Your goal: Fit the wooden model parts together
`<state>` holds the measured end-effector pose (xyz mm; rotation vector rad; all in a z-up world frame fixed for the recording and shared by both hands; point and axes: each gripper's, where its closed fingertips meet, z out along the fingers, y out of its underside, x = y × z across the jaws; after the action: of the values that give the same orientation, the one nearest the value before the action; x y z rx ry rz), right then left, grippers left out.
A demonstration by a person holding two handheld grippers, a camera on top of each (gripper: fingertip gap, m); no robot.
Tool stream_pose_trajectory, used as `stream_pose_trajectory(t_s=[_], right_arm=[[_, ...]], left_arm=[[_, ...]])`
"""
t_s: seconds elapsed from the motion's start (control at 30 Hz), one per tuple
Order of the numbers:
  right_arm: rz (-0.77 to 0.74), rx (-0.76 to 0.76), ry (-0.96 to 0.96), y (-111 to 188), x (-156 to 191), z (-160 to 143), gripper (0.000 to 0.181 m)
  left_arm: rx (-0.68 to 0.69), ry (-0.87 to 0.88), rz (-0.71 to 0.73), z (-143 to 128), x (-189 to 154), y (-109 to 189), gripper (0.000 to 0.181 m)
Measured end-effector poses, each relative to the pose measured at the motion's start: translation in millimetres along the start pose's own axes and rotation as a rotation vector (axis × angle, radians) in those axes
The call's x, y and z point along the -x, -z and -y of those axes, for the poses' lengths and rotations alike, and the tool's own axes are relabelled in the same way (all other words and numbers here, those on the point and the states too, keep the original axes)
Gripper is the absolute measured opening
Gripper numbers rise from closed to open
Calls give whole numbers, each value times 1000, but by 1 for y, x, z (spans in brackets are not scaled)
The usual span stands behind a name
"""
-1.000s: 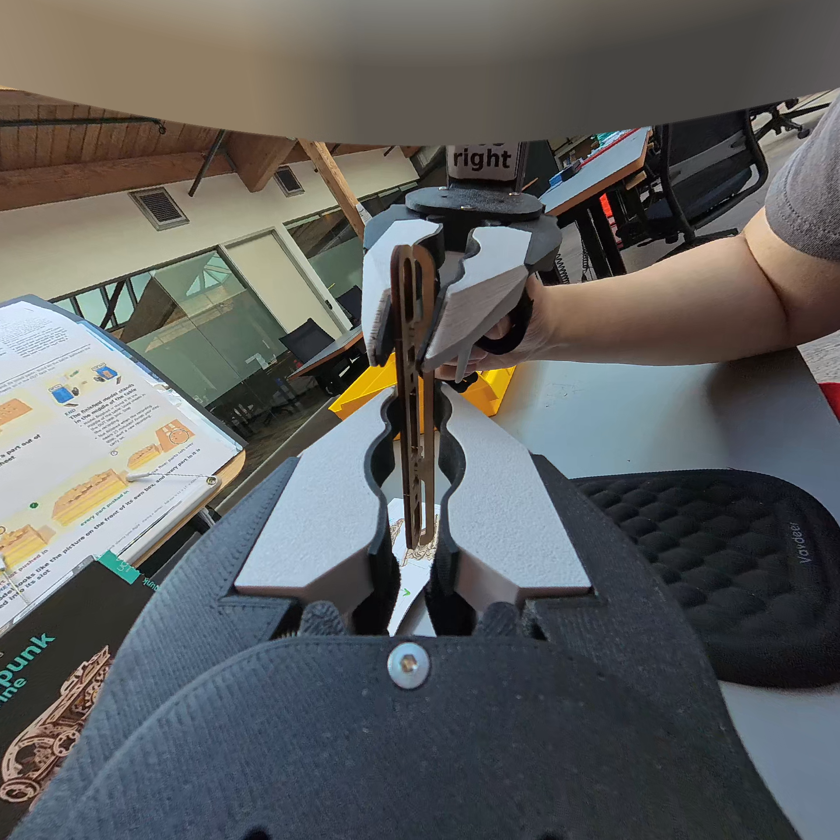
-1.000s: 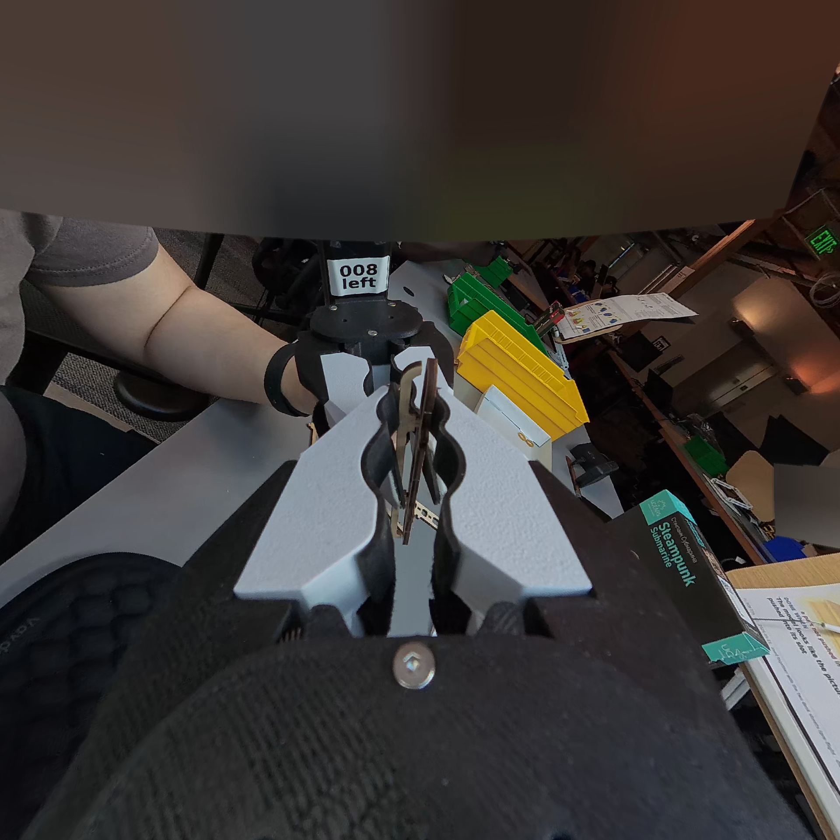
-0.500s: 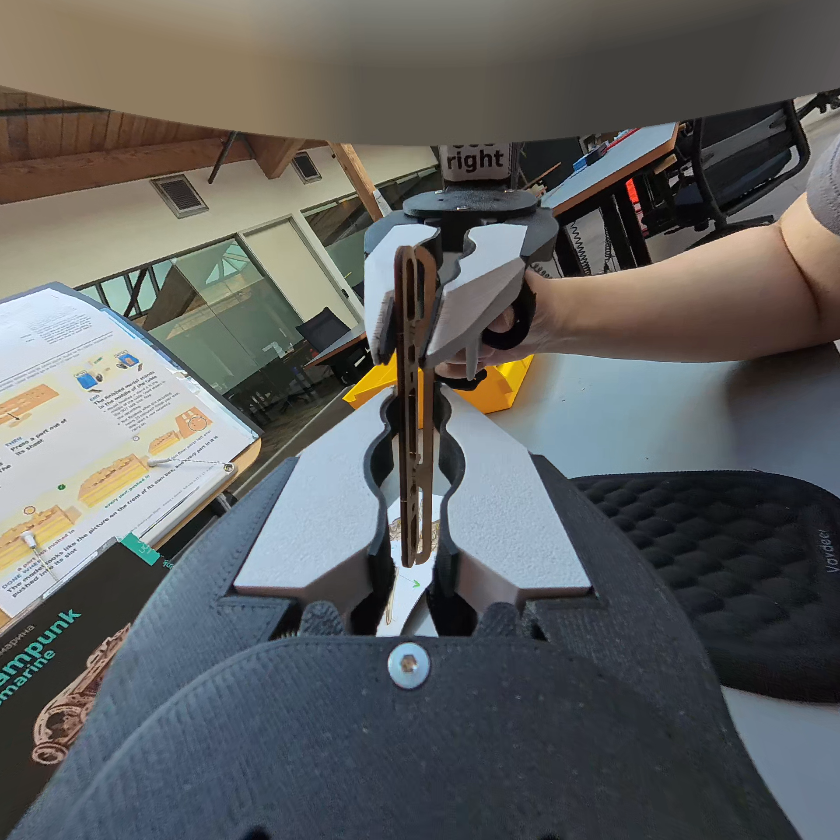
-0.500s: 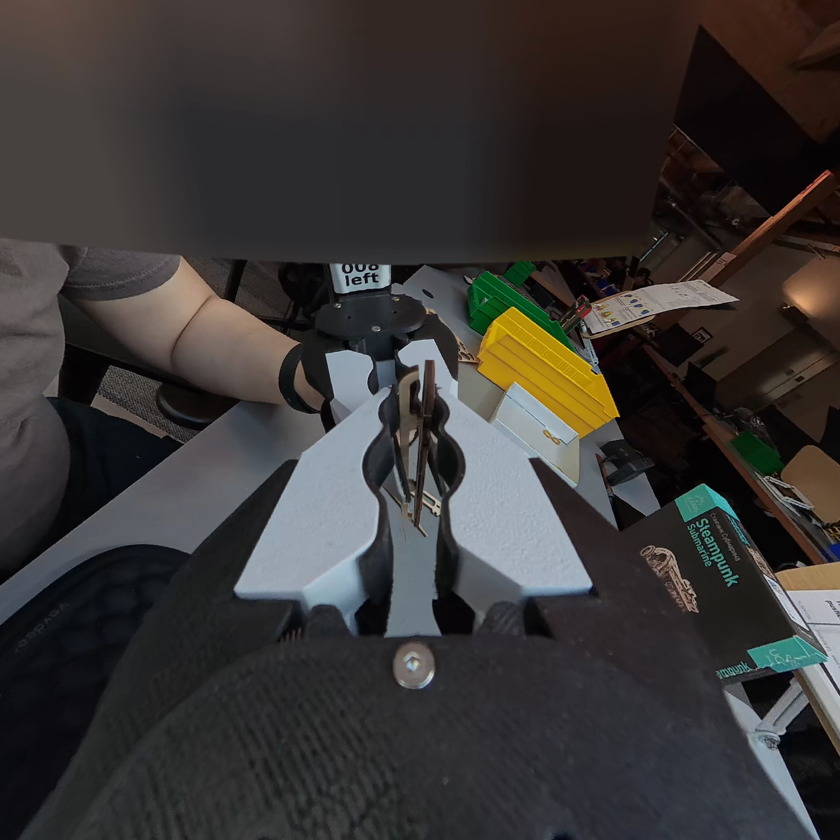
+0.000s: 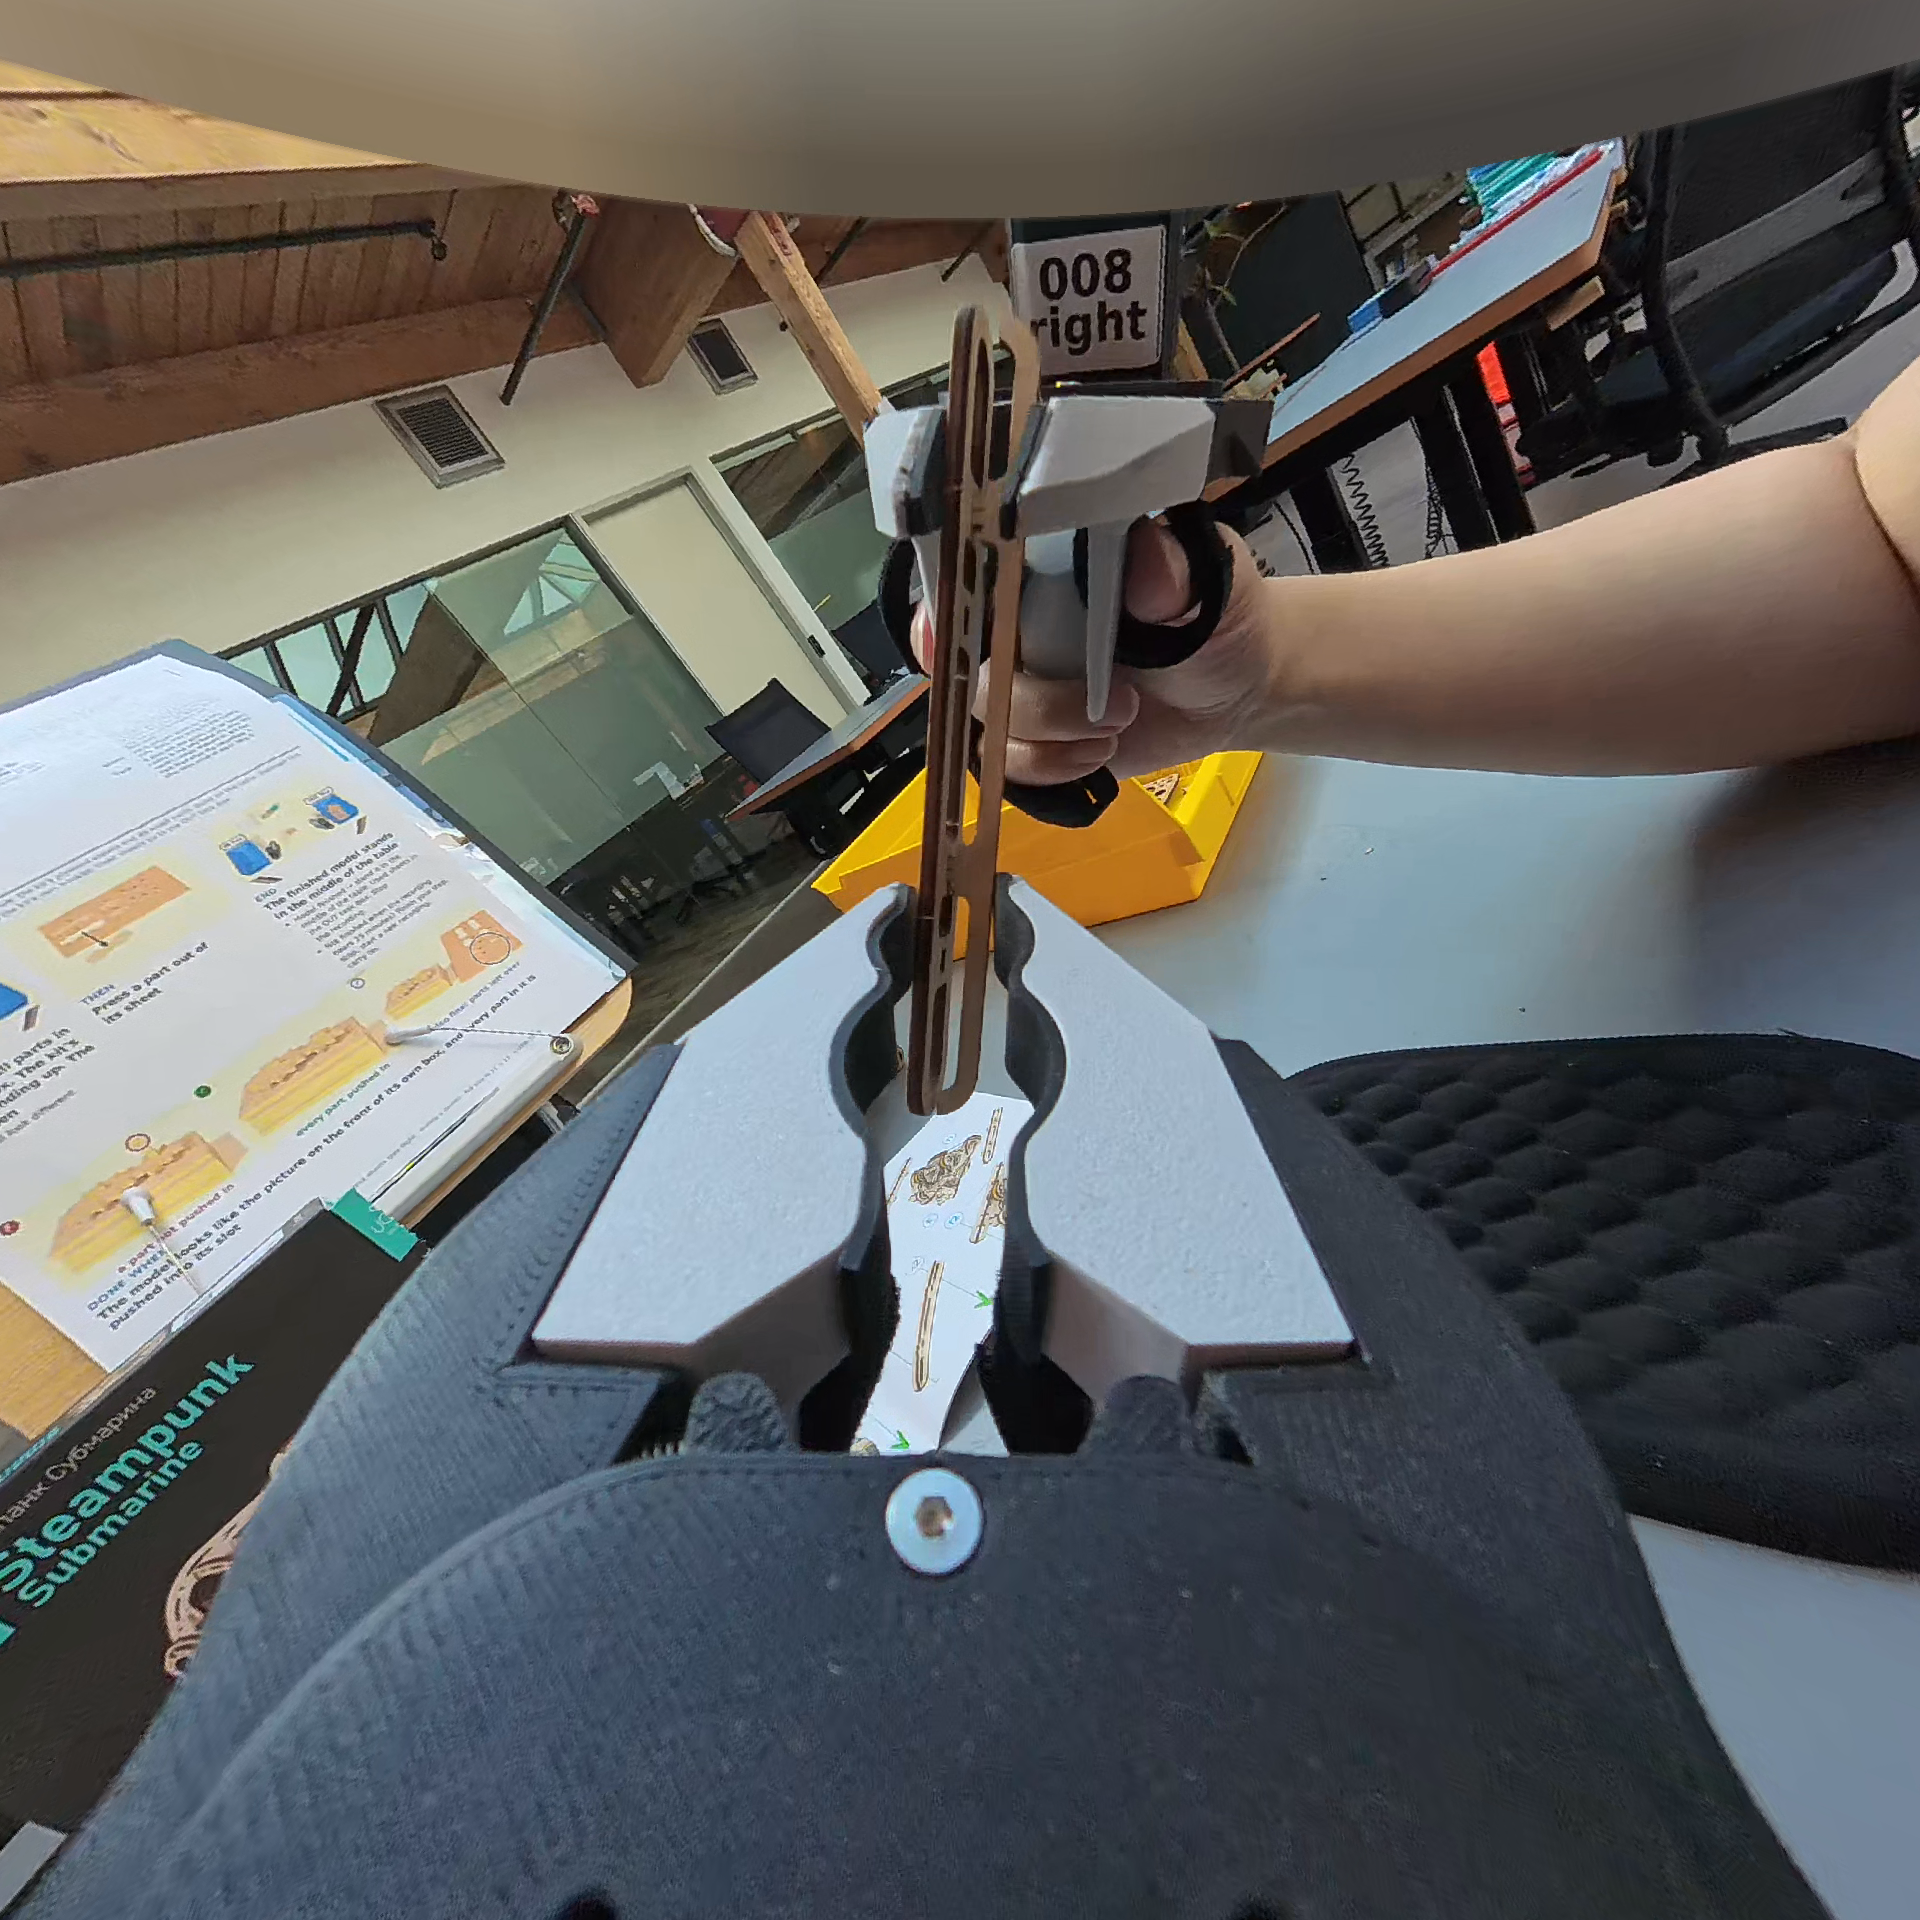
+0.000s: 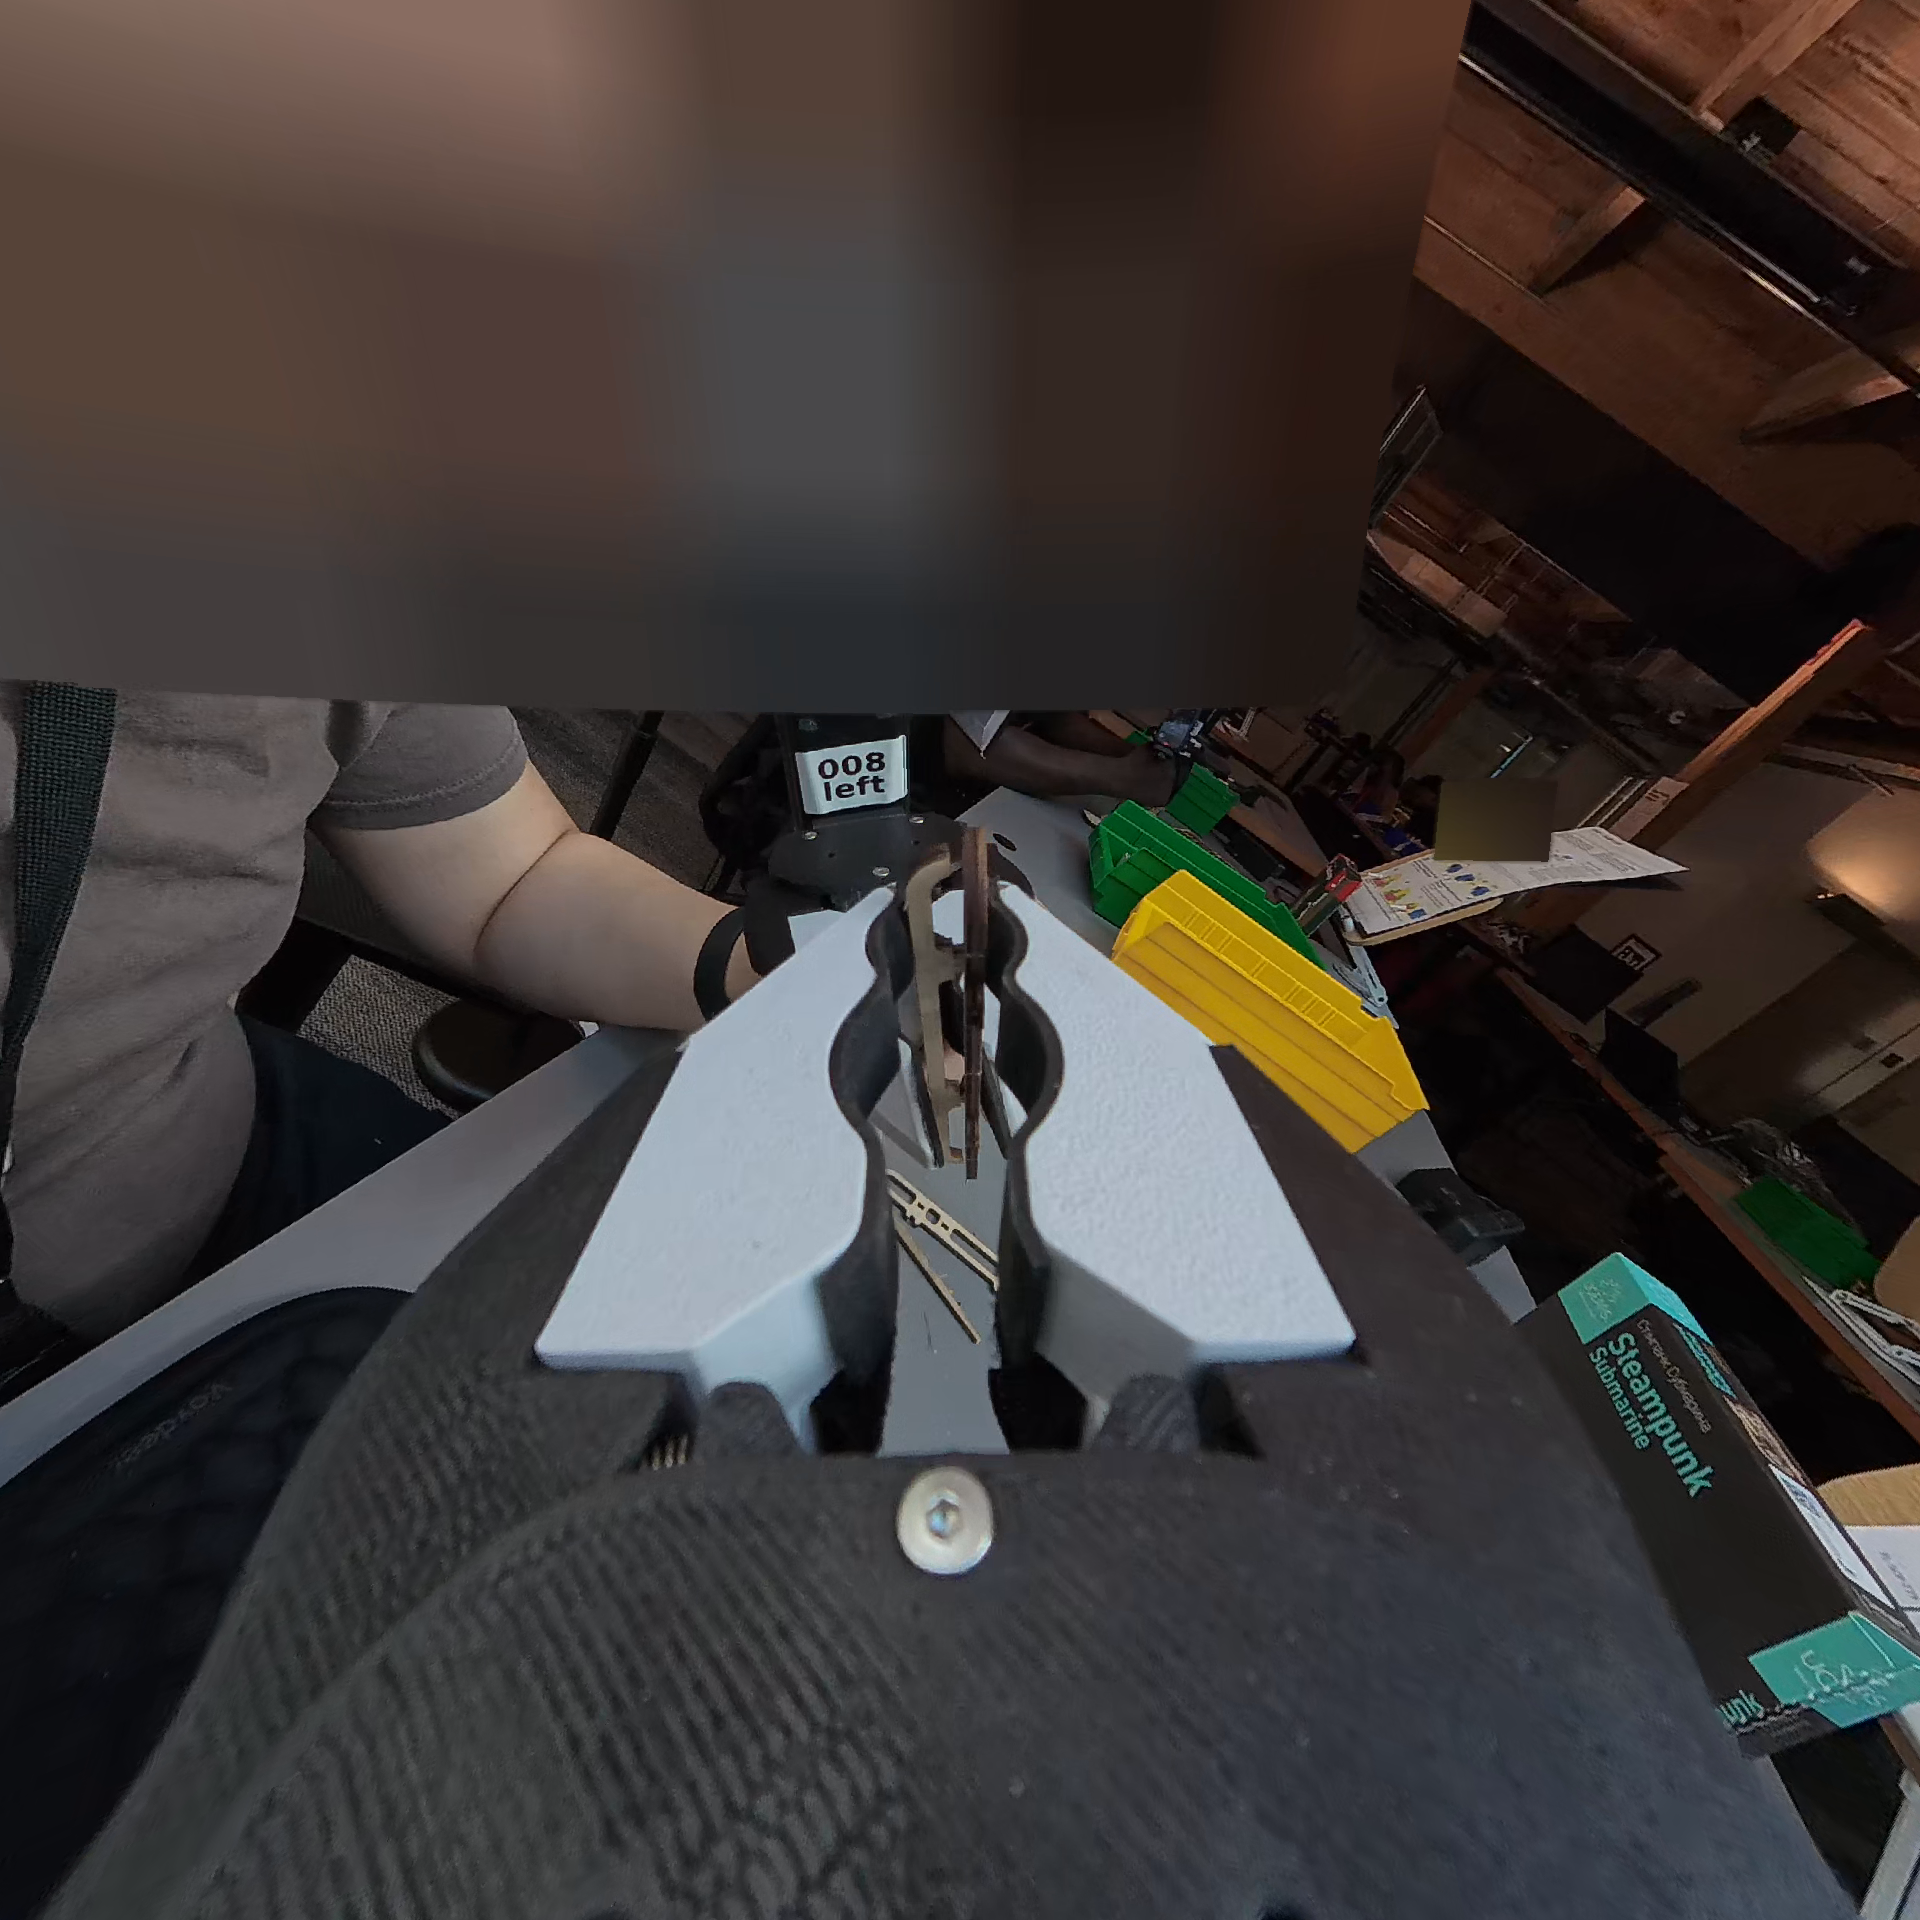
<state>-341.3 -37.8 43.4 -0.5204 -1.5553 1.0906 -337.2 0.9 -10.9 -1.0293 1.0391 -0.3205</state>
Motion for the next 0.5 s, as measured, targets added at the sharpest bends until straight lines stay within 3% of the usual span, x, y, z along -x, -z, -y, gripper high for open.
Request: stream_pose_trajectory(t_s=[0.5], right_arm=[[40, 20, -36, 0, 4, -8, 10]], left_arm=[[49, 1, -63, -7, -9, -2, 9]])
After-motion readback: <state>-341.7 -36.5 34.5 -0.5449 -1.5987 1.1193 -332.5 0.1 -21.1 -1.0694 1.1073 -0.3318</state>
